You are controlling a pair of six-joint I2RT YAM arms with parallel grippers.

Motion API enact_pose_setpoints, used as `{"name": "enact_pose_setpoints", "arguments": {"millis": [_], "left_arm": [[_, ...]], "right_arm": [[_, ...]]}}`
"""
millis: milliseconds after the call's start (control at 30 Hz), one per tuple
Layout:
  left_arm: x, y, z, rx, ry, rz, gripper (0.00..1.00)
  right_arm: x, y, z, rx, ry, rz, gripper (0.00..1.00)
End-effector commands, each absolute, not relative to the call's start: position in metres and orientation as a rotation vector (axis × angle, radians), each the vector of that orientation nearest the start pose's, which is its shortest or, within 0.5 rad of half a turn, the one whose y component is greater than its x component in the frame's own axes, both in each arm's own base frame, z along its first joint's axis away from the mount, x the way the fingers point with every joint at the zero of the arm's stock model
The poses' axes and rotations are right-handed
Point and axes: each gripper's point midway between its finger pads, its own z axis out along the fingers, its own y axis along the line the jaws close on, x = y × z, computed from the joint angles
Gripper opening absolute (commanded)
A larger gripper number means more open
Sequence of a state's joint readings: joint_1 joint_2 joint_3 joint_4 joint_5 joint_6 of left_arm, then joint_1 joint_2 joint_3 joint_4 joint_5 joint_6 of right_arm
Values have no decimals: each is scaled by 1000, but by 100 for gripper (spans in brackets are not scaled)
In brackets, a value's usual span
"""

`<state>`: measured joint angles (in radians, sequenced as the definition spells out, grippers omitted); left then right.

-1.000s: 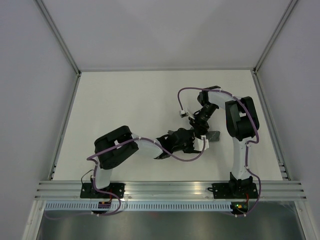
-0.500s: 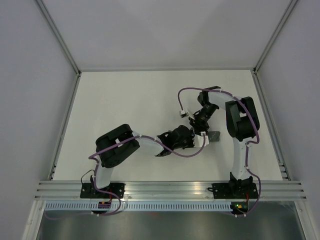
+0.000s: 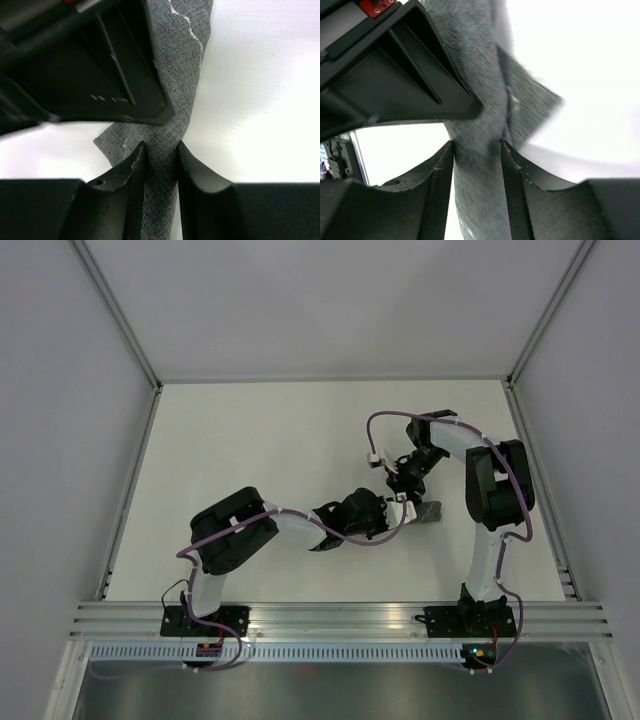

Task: Fold the napkin, place the utensils inside, and roll it up
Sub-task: Roll the napkin at the center of the board.

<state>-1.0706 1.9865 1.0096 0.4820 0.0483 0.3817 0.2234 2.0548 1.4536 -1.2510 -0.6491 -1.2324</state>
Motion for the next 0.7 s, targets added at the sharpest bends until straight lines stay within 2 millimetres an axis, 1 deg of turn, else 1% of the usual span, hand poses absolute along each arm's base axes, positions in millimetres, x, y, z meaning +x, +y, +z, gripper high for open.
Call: {"name": "enact_pose_setpoints", "arguments": {"millis": [0, 67, 100, 133, 167, 200, 233, 367, 400, 433, 467, 500, 533, 567, 600, 633, 667], "left_arm": [[206, -423, -22, 1507, 1806, -606, 6], [202, -421, -24, 1506, 1829, -626, 6], [200, -420, -25, 1507, 1840, -632, 5], [198, -419, -26, 1498, 1858, -643, 5], [195, -419, -28, 1500, 1868, -659, 5], [192, -418, -31, 1490, 1892, -675, 5], [188, -417, -34, 1493, 1905, -696, 5], [180, -415, -39, 1448, 1968, -768, 5], [178, -413, -43, 1437, 1994, -777, 5], [175, -413, -44, 1436, 2005, -791, 5], [173, -411, -47, 1438, 2020, -800, 5], [171, -410, -48, 1433, 2037, -810, 5], [169, -410, -49, 1435, 2045, -828, 5], [166, -408, -51, 1436, 2063, -841, 5], [166, -407, -51, 1427, 2078, -855, 5], [164, -406, -53, 1434, 2089, -877, 5], [162, -404, -53, 1436, 2104, -892, 5]], "right_arm": [[296, 144, 65, -1754, 2126, 987, 50], [298, 144, 75, -1727, 2117, 991, 52], [299, 143, 79, -1707, 2124, 986, 73], [304, 143, 84, -1685, 2114, 958, 87], [305, 142, 85, -1664, 2118, 950, 98], [308, 139, 88, -1643, 2113, 940, 98], [309, 139, 96, -1625, 2094, 937, 98], [311, 126, 107, -1556, 2088, 913, 98], [312, 124, 108, -1549, 2082, 903, 96], [312, 121, 113, -1542, 2068, 882, 94], [309, 116, 112, -1518, 2076, 881, 91], [310, 114, 118, -1508, 2054, 852, 85], [308, 111, 119, -1505, 2045, 844, 83], [303, 106, 115, -1490, 2052, 841, 81], [305, 103, 120, -1479, 2026, 800, 79], [299, 100, 116, -1473, 2032, 800, 77], [297, 99, 115, -1473, 2027, 786, 75]]}}
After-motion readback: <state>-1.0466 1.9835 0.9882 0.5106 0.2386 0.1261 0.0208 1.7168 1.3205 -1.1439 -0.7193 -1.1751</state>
